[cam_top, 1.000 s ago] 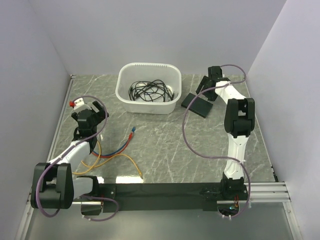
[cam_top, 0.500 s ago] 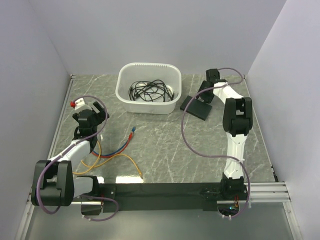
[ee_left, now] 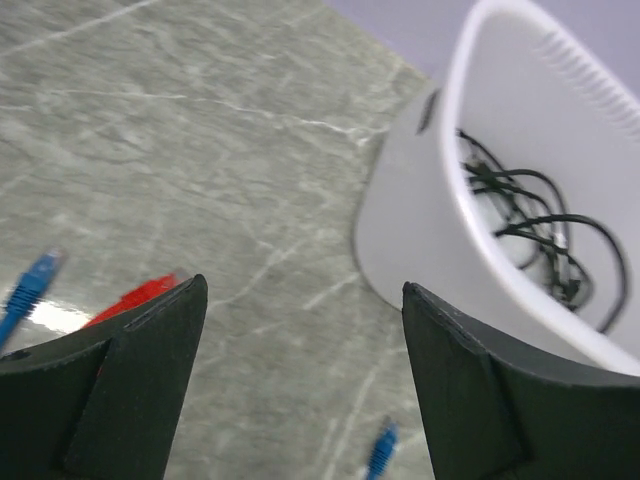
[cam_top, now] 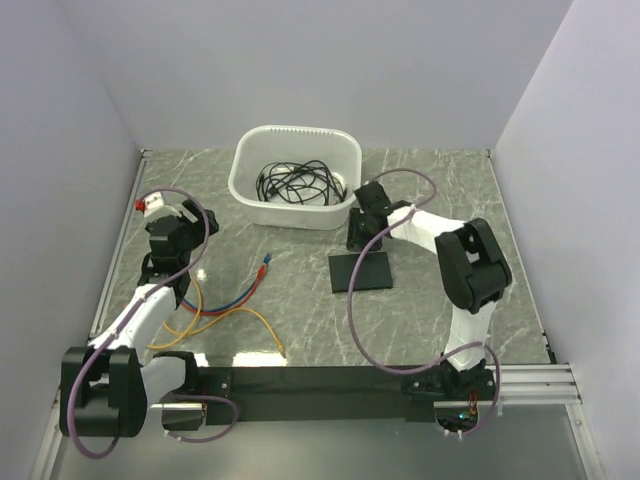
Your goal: Insert the plug into the switch port
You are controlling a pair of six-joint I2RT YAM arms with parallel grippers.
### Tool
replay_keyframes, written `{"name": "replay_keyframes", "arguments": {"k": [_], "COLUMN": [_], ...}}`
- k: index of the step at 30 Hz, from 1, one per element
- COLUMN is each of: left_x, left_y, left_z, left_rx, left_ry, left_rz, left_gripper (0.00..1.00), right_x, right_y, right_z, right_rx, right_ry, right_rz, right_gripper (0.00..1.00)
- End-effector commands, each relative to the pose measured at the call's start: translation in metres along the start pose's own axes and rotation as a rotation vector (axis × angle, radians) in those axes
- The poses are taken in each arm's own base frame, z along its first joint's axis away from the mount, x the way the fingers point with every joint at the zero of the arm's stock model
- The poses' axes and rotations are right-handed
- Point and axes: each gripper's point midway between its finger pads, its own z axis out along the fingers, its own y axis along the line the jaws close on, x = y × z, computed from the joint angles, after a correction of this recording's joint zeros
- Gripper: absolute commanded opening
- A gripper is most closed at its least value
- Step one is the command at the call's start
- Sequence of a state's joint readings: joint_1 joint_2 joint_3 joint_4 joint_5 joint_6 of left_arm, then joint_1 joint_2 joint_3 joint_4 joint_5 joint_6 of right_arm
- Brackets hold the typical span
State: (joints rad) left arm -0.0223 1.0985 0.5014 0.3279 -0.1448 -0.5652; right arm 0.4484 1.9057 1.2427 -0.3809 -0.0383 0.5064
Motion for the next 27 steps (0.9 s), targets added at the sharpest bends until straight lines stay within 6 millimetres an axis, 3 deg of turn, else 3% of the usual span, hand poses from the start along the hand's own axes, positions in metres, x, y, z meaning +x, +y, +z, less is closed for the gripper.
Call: {"name": "replay_keyframes", "arguments": {"k": [1, 4, 5, 8, 11, 15, 18, 27], "left_x": [-0.001, 0.015, 0.027, 0.048, 0.071, 0.102, 0.117, 0.137], "left_y": [-0.020, -0.028, -0.029, -0.028, -0.032, -0.043, -0.047, -0.063], "left_z": [-0.012, -0.023, -0.027, -0.035, -0.041, -0.047, -0.048, -0.052], "left_rx": [0.089, 0.148, 0.164, 0.161, 0.161, 0.172, 0.172, 0.120], "left_ry": [0.028, 0.075, 0.100, 0.139, 0.193, 0.268, 0.328, 0.417], "left_rz": [-0.074, -0.110, -0.116, -0.108, -0.082, -0.042, -0.020, -0.031], "left_gripper": [0.84, 0.82, 0.88, 0.88, 0.88, 0.88, 0.88, 0.84], "right_x": [-0.038, -0.049, -0.056, -0.034, -0.011, 0.016, 0.040, 0.069], "right_y": [-0.032, -0.056, -0.060, -0.068, -0.068, -0.058, -0.062, -0.035], "right_z": [-0.042, -0.087, -0.112, -0.123, -0.130, -0.110, -0.086, -0.054], "right_rx": [0.086, 0.147, 0.150, 0.130, 0.073, -0.012, -0.020, -0.152], "right_ry": [-0.202, -0.361, -0.438, -0.448, -0.430, -0.331, -0.250, -0.116], "right_rz": [0.056, 0.110, 0.133, 0.155, 0.171, 0.161, 0.158, 0.142], "right_gripper": [0.55, 0.67, 0.74, 0.90, 0.95, 0.96, 0.97, 0.97]}}
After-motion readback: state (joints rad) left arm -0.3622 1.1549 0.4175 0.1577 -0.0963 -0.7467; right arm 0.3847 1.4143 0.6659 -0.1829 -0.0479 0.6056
